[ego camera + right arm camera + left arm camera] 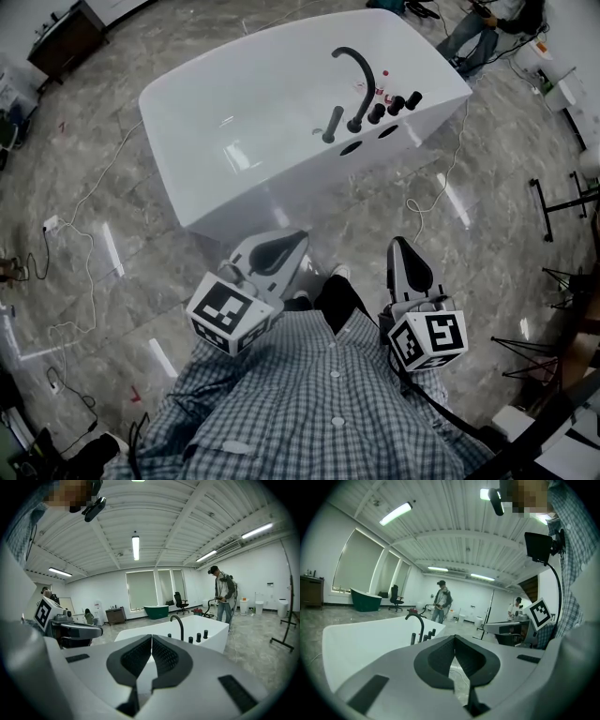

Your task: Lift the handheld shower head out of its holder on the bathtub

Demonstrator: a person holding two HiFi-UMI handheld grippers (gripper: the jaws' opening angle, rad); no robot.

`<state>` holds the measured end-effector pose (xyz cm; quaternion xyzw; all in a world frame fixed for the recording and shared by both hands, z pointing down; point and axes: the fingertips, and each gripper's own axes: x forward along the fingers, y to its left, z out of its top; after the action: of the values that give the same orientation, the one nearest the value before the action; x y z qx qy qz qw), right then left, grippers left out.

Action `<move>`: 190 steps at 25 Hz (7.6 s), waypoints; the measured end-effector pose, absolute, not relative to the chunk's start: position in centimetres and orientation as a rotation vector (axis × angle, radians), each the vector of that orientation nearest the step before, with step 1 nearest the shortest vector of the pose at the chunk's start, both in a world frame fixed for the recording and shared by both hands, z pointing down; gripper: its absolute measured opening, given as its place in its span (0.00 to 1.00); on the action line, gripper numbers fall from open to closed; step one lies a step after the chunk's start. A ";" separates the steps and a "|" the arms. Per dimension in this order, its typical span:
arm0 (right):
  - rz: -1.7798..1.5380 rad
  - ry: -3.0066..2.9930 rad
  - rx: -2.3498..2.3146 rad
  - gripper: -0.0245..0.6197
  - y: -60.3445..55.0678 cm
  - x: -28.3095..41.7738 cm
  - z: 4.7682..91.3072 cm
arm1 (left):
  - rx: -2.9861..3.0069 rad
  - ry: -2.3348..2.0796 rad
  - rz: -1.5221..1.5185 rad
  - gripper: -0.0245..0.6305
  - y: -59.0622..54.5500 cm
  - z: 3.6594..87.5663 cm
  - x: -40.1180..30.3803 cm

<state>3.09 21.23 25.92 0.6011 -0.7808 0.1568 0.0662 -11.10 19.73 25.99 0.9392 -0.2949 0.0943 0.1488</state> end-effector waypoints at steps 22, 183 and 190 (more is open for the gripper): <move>0.524 -2.417 1.689 0.06 11.3 5.3 28.5 | 2.633 -0.920 0.319 0.05 12.8 28.4 -8.2; 1.116 -2.051 1.709 0.06 -13.2 18.0 56.3 | 2.528 -0.902 1.029 0.23 -23.9 64.8 4.5; 1.106 -2.089 1.737 0.06 -13.0 18.4 52.8 | 2.530 -0.944 1.011 0.23 -23.4 61.4 3.7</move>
<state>18.37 -13.02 52.76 0.5889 -0.7084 0.3750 0.1038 3.70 -23.44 61.40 0.8701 -0.3248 0.3477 0.1288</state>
